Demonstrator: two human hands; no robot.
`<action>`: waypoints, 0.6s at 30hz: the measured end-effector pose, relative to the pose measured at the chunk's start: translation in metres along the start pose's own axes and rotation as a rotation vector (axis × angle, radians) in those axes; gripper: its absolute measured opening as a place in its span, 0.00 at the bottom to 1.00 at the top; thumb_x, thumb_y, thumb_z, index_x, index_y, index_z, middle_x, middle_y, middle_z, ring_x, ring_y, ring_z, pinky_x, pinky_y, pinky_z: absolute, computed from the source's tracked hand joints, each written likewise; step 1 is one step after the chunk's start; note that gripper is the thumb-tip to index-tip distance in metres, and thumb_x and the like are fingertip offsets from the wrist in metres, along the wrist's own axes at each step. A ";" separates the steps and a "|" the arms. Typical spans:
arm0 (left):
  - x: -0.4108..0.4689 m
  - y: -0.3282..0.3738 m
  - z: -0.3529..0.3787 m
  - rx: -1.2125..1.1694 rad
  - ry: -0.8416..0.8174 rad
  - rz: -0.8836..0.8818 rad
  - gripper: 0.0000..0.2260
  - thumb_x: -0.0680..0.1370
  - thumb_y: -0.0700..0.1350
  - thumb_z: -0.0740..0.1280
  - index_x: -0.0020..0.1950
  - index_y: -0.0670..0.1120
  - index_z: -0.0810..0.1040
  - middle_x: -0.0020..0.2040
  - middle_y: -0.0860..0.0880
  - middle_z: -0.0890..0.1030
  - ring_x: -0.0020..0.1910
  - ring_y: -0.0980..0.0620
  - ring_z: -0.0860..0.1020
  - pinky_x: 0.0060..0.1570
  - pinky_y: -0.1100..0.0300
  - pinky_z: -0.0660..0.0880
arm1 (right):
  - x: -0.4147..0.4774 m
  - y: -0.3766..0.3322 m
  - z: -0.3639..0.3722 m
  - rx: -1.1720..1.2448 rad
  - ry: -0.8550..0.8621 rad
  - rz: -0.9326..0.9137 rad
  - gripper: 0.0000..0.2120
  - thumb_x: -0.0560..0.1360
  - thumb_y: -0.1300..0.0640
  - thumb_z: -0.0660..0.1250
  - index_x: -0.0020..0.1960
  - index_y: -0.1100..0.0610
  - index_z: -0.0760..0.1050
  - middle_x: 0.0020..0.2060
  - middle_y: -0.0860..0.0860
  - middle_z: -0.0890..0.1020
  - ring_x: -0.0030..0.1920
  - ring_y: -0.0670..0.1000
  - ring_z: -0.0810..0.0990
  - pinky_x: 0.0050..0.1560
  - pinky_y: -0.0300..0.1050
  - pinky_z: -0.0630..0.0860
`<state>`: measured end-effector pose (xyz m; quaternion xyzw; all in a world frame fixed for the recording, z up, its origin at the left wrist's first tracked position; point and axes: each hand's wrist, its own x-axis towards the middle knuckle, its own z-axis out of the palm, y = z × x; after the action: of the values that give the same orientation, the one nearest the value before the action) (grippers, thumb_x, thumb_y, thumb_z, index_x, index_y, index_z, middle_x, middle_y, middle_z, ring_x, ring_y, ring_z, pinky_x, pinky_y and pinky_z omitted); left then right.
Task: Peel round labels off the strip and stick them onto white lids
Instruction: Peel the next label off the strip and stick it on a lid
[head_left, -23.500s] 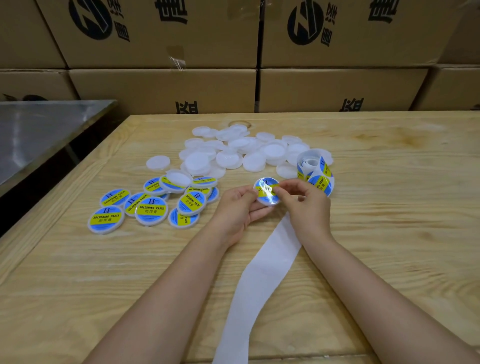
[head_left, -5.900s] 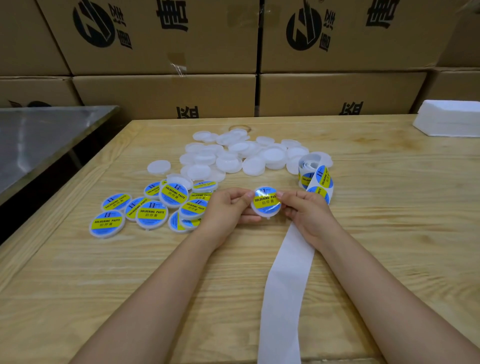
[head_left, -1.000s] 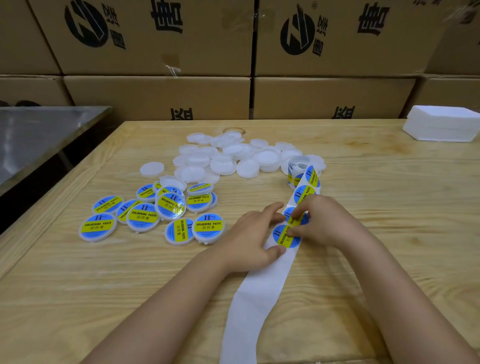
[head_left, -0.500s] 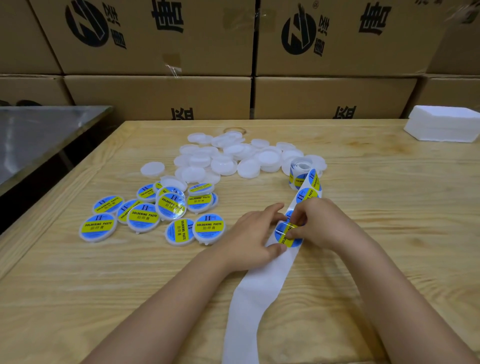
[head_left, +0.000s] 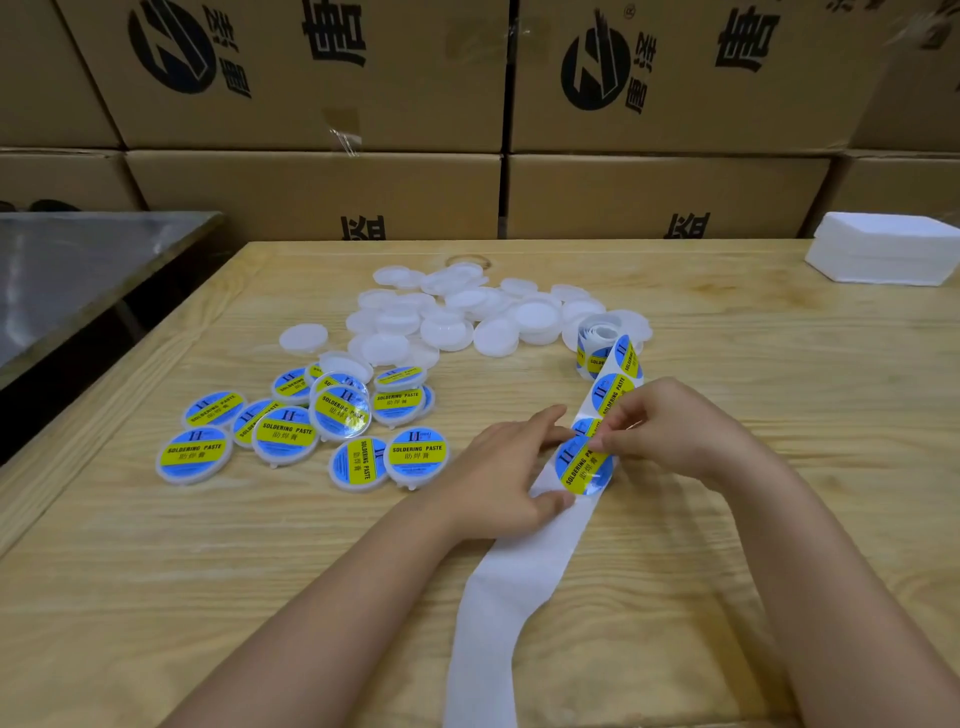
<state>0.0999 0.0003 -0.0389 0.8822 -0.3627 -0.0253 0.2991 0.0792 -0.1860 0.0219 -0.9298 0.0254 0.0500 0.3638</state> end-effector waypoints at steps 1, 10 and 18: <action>0.000 -0.001 0.000 0.003 -0.002 0.000 0.37 0.74 0.51 0.69 0.76 0.48 0.51 0.72 0.60 0.66 0.72 0.53 0.62 0.70 0.57 0.55 | 0.000 0.001 -0.001 0.040 -0.014 0.005 0.04 0.69 0.59 0.74 0.36 0.58 0.82 0.33 0.51 0.81 0.36 0.47 0.76 0.41 0.43 0.72; 0.000 -0.004 0.001 0.005 -0.007 -0.006 0.40 0.72 0.54 0.70 0.77 0.51 0.49 0.72 0.61 0.66 0.71 0.54 0.61 0.67 0.64 0.54 | 0.006 0.015 -0.016 0.570 0.135 0.006 0.05 0.70 0.62 0.72 0.36 0.57 0.81 0.33 0.49 0.83 0.39 0.46 0.81 0.43 0.41 0.77; -0.001 0.000 -0.003 -0.067 0.043 0.035 0.27 0.71 0.51 0.72 0.66 0.48 0.66 0.66 0.54 0.72 0.64 0.55 0.69 0.65 0.55 0.64 | 0.030 -0.012 0.057 1.176 0.298 0.066 0.05 0.72 0.60 0.70 0.38 0.56 0.78 0.31 0.50 0.77 0.32 0.46 0.75 0.31 0.38 0.72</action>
<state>0.0998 0.0022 -0.0367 0.8656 -0.3705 -0.0132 0.3367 0.1057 -0.1395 -0.0149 -0.5689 0.1282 -0.0917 0.8072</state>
